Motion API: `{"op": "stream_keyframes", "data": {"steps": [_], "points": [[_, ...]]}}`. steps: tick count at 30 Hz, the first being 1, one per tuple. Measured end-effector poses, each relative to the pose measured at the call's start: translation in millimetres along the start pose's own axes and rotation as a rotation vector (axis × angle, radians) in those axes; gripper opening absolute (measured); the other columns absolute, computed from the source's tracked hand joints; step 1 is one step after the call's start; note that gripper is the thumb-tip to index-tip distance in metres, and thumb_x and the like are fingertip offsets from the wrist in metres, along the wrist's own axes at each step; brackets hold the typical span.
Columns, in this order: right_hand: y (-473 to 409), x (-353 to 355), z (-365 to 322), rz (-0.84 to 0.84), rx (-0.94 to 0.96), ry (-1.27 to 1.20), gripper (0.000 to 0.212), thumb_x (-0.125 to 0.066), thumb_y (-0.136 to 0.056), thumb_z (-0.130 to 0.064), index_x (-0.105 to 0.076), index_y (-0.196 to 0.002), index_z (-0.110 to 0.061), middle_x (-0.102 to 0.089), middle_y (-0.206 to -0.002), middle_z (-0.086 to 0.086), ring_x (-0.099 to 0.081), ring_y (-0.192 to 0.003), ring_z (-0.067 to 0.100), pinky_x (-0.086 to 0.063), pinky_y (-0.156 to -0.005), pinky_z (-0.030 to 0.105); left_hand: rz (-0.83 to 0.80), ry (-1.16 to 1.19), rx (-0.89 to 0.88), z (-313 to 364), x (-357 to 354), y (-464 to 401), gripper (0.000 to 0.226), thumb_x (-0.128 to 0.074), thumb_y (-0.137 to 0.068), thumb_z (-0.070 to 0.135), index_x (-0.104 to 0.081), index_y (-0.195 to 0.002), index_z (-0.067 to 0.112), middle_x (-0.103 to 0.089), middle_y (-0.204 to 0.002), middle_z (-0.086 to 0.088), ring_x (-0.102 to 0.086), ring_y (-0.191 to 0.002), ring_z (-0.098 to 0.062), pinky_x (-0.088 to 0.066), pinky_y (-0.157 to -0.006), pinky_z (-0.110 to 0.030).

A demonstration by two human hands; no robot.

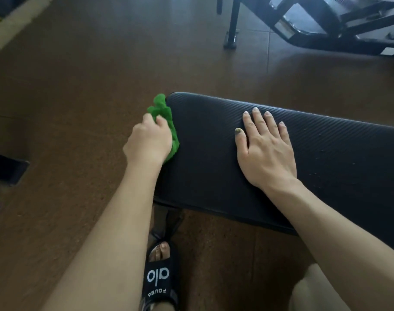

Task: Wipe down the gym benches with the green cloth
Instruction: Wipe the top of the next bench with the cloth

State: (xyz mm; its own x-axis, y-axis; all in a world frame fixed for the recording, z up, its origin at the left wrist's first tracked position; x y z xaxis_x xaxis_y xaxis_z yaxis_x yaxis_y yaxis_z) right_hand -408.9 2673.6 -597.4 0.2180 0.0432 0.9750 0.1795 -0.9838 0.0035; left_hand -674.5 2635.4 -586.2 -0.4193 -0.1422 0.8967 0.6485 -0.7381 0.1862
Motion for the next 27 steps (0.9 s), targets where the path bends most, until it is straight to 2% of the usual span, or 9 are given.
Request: {"op": "stream_keyframes", "data": {"steps": [4, 7, 9, 12, 15, 19, 22, 25, 27], "points": [[-0.5, -0.1, 0.7, -0.003, 0.002, -0.004, 0.065, -0.007, -0.106, -0.055, -0.013, -0.166, -0.029, -0.005, -0.174, -0.006, 0.003, -0.160, 0.015, 0.003, -0.129, 0.042, -0.025, -0.022, -0.031, 43.6, -7.4, -24.4, 0.051, -0.019, -0.109, 0.042, -0.038, -0.147, 0.013, -0.047, -0.148, -0.020, -0.051, -0.130, -0.040, -0.039, -0.100, -0.048], [-0.5, -0.9, 0.7, -0.020, 0.010, -0.016, 0.067, -0.006, -0.106, -0.057, -0.012, -0.166, -0.028, -0.003, -0.174, -0.006, 0.004, -0.160, 0.015, 0.004, -0.129, 0.042, -0.026, -0.051, -0.080, 19.3, -5.5, 8.8, 0.050, -0.022, -0.109, 0.046, -0.031, -0.152, 0.021, -0.037, -0.156, -0.018, -0.050, -0.132, -0.042, -0.040, -0.099, -0.051], [-0.4, 0.0, 0.6, -0.019, 0.013, -0.024, 0.067, -0.005, -0.106, -0.056, -0.012, -0.166, -0.028, -0.004, -0.174, -0.006, 0.004, -0.160, 0.015, 0.003, -0.129, 0.043, -0.012, -0.055, -0.052, -11.4, -0.3, 38.1, 0.050, -0.024, -0.109, 0.047, -0.029, -0.154, 0.024, -0.036, -0.155, -0.016, -0.051, -0.129, -0.041, -0.040, -0.091, -0.049], [-0.8, 0.8, 0.2, -0.020, 0.020, -0.028, 0.067, -0.005, -0.106, -0.055, -0.013, -0.166, -0.028, -0.005, -0.174, -0.005, 0.003, -0.160, 0.016, 0.003, -0.129, 0.043, 0.038, -0.039, -0.011, -33.0, 4.2, 66.5, 0.051, -0.028, -0.109, 0.045, -0.029, -0.154, 0.021, -0.039, -0.149, -0.016, -0.051, -0.126, -0.041, -0.038, -0.084, -0.047], [-0.5, 1.0, 0.2, 0.001, 0.020, -0.028, 0.067, -0.004, -0.106, -0.055, -0.014, -0.166, -0.027, -0.006, -0.174, -0.005, 0.002, -0.160, 0.017, 0.002, -0.130, 0.043, 0.073, -0.097, -0.022, -14.6, 1.9, 56.9, 0.054, -0.028, -0.109, 0.043, -0.029, -0.155, 0.014, -0.039, -0.150, -0.020, -0.049, -0.128, -0.041, -0.042, -0.088, -0.049], [-2.3, -0.6, 0.2, 0.013, 0.025, -0.032, 0.067, -0.003, -0.106, -0.055, -0.014, -0.165, -0.027, -0.007, -0.173, -0.005, 0.002, -0.160, 0.016, 0.003, -0.130, 0.043, 0.045, -0.154, -0.119, 36.7, -12.3, 1.0, 0.055, -0.027, -0.109, 0.043, -0.034, -0.152, 0.009, -0.038, -0.152, -0.024, -0.047, -0.130, -0.044, -0.041, -0.101, -0.052], [-1.1, 0.7, 0.2, 0.013, 0.022, -0.039, 0.066, -0.004, -0.106, -0.054, -0.015, -0.165, -0.027, -0.007, -0.173, -0.006, 0.003, -0.160, 0.014, 0.004, -0.129, 0.042, -0.008, -0.225, -0.195, 83.0, -26.6, -39.8, 0.053, -0.024, -0.108, 0.042, -0.043, -0.147, 0.012, -0.036, -0.156, -0.021, -0.041, -0.136, -0.043, -0.034, -0.110, -0.052], [-4.1, 2.4, 0.1, 0.034, 0.033, -0.087, 0.063, -0.008, -0.108, -0.050, -0.021, -0.165, -0.027, -0.011, -0.173, -0.007, -0.001, -0.160, 0.013, 0.003, -0.129, 0.039, -0.031, -0.340, -0.437, 133.3, -51.4, -33.1, 0.052, -0.021, -0.107, 0.040, -0.052, -0.144, 0.019, -0.042, -0.155, -0.013, -0.036, -0.143, -0.035, -0.021, -0.121, -0.050], [-5.0, 9.2, 6.0, 0.073, 0.015, -0.257, 0.057, -0.016, -0.110, -0.042, -0.038, -0.159, -0.022, -0.029, -0.169, -0.004, -0.016, -0.158, 0.014, -0.005, -0.128, 0.033, -0.061, -0.335, -0.602, 145.1, -64.4, -3.9, 0.050, -0.025, -0.107, 0.041, -0.046, -0.151, 0.026, -0.037, -0.161, -0.007, -0.025, -0.152, -0.029, -0.008, -0.127, -0.048]]}}
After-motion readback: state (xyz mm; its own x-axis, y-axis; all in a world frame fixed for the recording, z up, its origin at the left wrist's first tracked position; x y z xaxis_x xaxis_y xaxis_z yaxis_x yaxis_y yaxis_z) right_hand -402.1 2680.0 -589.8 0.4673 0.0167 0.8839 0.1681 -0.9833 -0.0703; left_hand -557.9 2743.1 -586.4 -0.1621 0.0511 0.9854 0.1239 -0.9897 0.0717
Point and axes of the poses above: each hand's wrist, its own y-axis away from the middle knuckle, its own x-axis out of the back of the hand, z = x × y, the point moved 9 cm from there along -y, towards the middle knuckle
